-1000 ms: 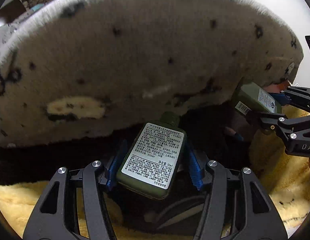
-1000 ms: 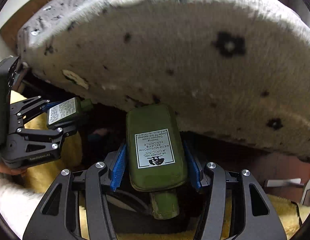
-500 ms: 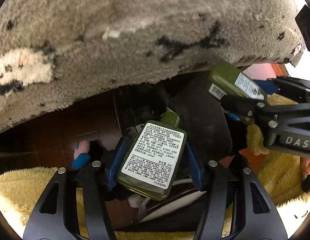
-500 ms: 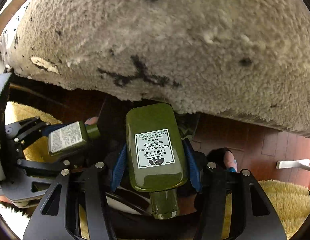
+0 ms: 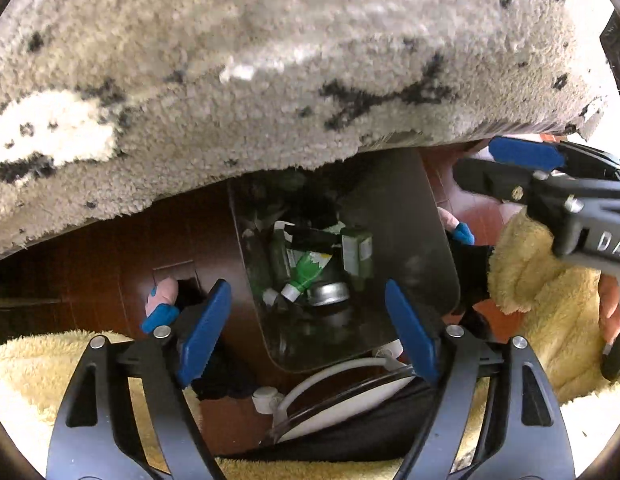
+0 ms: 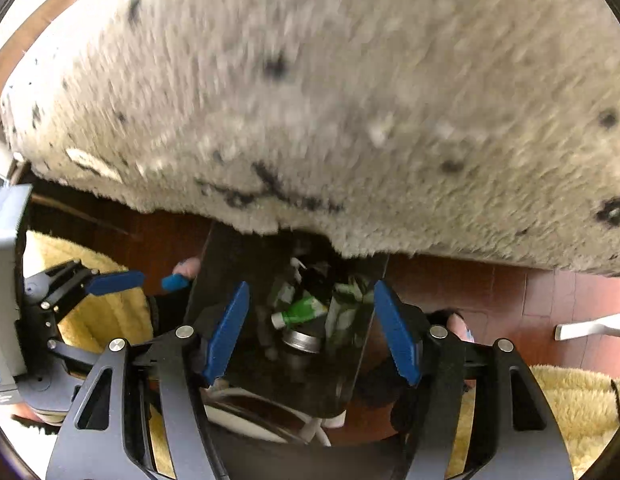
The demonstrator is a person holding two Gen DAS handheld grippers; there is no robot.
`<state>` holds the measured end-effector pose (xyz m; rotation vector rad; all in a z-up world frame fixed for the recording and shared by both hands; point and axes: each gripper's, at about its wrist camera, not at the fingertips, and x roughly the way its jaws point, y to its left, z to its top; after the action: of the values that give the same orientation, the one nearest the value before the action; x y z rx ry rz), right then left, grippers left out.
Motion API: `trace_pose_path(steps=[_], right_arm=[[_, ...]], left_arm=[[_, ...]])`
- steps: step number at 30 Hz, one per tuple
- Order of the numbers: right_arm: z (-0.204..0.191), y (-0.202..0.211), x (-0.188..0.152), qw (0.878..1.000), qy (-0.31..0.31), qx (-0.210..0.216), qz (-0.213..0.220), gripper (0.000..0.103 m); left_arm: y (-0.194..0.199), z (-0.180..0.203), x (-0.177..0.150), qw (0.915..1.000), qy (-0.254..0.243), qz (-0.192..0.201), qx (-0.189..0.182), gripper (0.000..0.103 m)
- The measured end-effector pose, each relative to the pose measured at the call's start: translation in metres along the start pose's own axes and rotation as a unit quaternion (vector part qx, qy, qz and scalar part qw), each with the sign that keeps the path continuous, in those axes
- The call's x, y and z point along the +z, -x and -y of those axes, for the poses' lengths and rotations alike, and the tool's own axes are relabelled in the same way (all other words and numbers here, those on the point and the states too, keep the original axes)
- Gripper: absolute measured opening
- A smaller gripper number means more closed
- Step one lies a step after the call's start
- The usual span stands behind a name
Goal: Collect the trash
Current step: 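Grasp the blue wipe packet with the right tool while the left tool grasps the white tape roll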
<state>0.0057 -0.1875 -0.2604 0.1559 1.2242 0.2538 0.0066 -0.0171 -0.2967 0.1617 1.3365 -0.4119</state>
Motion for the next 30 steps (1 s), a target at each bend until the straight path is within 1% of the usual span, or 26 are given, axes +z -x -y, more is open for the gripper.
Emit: trace_pose_path(steps=[4, 7, 11, 16, 21, 23, 25, 30], right_arm=[[0.004, 0.030, 0.014, 0.998, 0.006, 0.002, 0.061, 0.067], [0.005, 0.054, 0.022, 0.995, 0.017, -0.013, 0.096, 0.067], [0.005, 0.093, 0.037, 0.989, 0.028, -0.025, 0.145, 0.067], [0.012, 0.135, 0.063, 0.977, 0.038, -0.050, 0.205, 0.067], [0.020, 0.155, 0.094, 0.968, 0.041, -0.087, 0.234, 0.067], [0.027, 0.160, 0.109, 0.966, 0.038, -0.093, 0.239, 0.067], [0.033, 0.163, 0.123, 0.966, 0.032, -0.088, 0.239, 0.067], [0.038, 0.153, 0.155, 0.966, 0.031, -0.102, 0.233, 0.067]], left_arm=[[0.024, 0.000, 0.005, 0.9994, -0.005, 0.033, 0.002, 0.078], [0.050, -0.002, 0.012, 0.9974, -0.016, 0.069, 0.016, 0.078], [0.097, -0.009, 0.022, 0.9918, -0.019, 0.124, 0.025, 0.079], [0.143, -0.020, 0.047, 0.9830, -0.019, 0.178, 0.041, 0.081], [0.175, -0.036, 0.076, 0.9737, -0.010, 0.216, 0.070, 0.082], [0.181, -0.044, 0.088, 0.9713, -0.001, 0.225, 0.077, 0.083], [0.189, -0.056, 0.101, 0.9702, 0.011, 0.229, 0.078, 0.083], [0.193, -0.083, 0.129, 0.9689, 0.033, 0.231, 0.083, 0.083]])
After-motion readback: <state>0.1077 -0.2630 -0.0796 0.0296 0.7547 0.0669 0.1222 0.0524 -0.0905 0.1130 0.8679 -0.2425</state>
